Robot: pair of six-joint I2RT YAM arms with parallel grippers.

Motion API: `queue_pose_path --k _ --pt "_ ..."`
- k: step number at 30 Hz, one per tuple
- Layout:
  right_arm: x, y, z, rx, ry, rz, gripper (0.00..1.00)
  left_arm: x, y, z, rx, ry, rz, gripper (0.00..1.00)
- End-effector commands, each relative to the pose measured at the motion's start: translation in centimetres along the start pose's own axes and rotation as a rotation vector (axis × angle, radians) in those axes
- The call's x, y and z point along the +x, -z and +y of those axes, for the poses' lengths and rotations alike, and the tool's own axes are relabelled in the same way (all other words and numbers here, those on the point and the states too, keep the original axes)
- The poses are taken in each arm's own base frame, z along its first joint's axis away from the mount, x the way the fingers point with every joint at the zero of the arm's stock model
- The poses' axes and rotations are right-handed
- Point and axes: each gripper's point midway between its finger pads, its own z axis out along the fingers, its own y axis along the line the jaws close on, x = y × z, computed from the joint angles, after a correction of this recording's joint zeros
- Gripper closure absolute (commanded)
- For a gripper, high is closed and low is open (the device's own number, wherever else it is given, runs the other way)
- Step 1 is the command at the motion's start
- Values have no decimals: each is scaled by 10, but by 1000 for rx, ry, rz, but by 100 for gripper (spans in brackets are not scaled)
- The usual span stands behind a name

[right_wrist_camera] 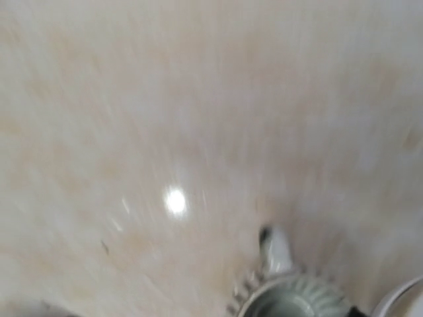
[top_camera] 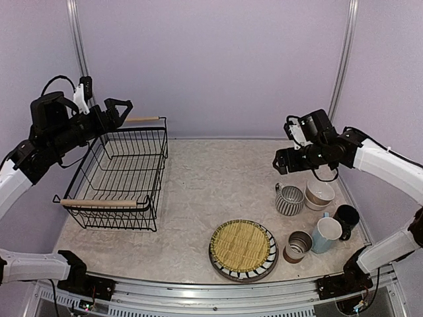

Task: Unload the mixed dishes from the dish rack
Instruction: Reset both arms

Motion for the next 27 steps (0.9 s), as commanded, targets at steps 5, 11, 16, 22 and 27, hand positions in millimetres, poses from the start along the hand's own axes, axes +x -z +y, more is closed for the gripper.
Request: queue_pose_path --k 5,11,16,22,27 --pt "-88 137 -2 -47 93 -420 1 -34 23 -10 5 -45 -82 1" --pt "-107 228 -12 -66 94 -754 0 -45 33 -19 40 -50 -122 1" --pt "-106 272 -22 -65 69 -897 0 -49 37 -21 53 -40 -146 1" --pt "-100 294 -30 -60 36 -978 0 -52 44 -23 64 -38 -176 1" --pt "-96 300 -37 -52 -2 -1009 0 -52 49 -22 63 -38 -188 1"
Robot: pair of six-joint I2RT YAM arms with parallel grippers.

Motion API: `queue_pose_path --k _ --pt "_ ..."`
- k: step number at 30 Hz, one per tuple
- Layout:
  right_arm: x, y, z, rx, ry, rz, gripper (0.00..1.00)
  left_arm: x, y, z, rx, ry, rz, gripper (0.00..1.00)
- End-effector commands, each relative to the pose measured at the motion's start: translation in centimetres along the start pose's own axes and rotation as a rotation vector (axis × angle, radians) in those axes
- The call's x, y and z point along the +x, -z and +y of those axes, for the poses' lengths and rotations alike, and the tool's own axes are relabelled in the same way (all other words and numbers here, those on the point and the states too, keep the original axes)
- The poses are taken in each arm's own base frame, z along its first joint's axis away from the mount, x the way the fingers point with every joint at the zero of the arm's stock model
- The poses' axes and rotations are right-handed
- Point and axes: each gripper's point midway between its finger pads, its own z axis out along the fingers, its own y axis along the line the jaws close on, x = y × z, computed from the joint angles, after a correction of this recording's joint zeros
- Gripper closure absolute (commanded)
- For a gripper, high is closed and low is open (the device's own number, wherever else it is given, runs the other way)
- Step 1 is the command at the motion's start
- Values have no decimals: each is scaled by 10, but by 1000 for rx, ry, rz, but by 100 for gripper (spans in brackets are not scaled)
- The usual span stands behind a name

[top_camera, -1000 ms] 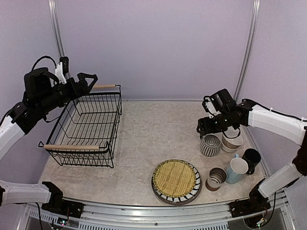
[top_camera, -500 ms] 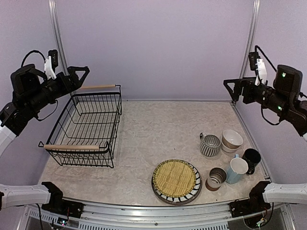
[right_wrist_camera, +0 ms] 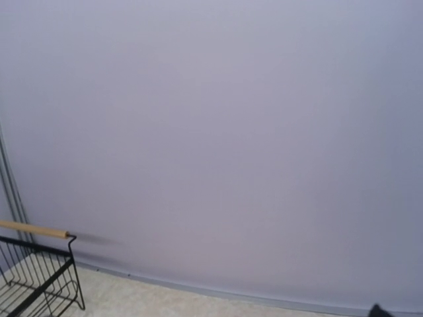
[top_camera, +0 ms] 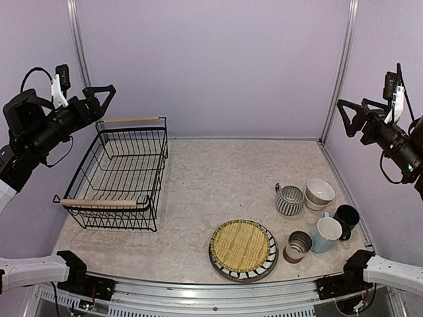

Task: Unload the mixed dishes from the dish rack
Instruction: Reset both arms

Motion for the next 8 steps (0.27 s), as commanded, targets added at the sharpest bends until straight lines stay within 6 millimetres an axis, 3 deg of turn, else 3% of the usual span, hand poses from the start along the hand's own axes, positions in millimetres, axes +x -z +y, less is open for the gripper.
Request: queue_pose_path --k 1,8 --pt "-8 5 -9 44 -23 -49 0 -4 5 1 -2 -9 -30 1" --pt "1 2 -10 55 -24 -32 0 -3 4 1 -1 -4 -29 1"
